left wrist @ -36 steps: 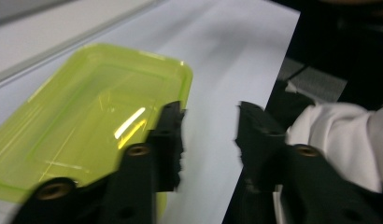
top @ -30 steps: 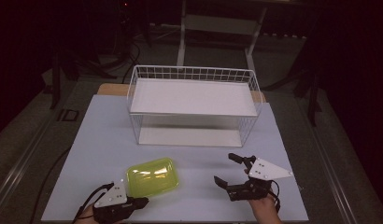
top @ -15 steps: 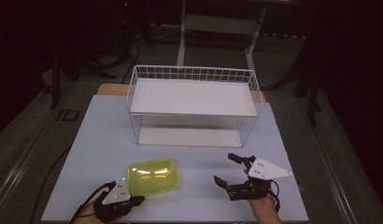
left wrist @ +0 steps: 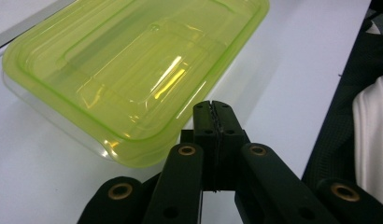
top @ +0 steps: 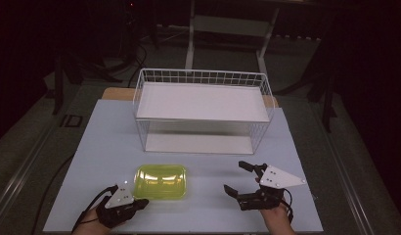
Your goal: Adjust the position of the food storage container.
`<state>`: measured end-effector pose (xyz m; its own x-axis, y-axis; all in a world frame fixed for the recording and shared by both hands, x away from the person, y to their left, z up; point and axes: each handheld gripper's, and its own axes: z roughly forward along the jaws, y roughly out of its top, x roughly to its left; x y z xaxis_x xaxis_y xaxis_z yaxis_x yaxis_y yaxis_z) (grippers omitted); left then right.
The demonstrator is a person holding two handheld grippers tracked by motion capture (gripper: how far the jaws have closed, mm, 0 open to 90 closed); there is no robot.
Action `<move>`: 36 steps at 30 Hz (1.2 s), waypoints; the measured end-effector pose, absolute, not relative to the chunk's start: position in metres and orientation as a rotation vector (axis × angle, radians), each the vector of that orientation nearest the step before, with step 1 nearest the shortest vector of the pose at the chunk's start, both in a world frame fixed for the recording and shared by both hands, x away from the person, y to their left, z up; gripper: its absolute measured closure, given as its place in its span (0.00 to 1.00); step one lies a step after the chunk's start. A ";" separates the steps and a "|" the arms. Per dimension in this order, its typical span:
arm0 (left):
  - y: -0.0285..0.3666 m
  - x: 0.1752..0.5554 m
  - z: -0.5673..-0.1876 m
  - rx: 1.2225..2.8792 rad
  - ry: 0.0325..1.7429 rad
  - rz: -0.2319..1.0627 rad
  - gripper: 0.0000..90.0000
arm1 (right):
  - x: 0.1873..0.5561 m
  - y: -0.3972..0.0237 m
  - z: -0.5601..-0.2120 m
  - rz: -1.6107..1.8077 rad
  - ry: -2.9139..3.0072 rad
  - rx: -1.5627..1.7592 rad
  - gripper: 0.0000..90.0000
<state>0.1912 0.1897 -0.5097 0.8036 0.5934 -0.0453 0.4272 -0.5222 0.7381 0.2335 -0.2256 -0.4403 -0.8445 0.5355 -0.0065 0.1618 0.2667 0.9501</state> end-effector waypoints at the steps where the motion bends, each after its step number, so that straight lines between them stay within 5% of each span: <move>1: 0.189 0.192 -0.510 2.209 0.750 0.274 1.00 | 0.233 -0.226 -0.440 1.602 2.216 0.638 0.15; 12: 0.194 0.193 -0.504 2.160 0.743 0.263 1.00 | 0.234 -0.227 -0.440 1.607 2.218 0.638 0.15; 21: 0.239 0.228 -0.493 2.081 0.720 0.528 1.00 | 0.234 -0.226 -0.440 1.610 2.228 0.629 0.15; 36: 0.235 0.248 -0.527 2.126 0.764 0.423 1.00 | 0.236 -0.227 -0.442 1.610 2.238 0.638 0.15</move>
<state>0.2482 0.2354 -0.5271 0.7595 0.6496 0.0353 0.3747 -0.4812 0.7925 0.2356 -0.2274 -0.4418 -0.8526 0.5225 0.0077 0.1732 0.2687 0.9475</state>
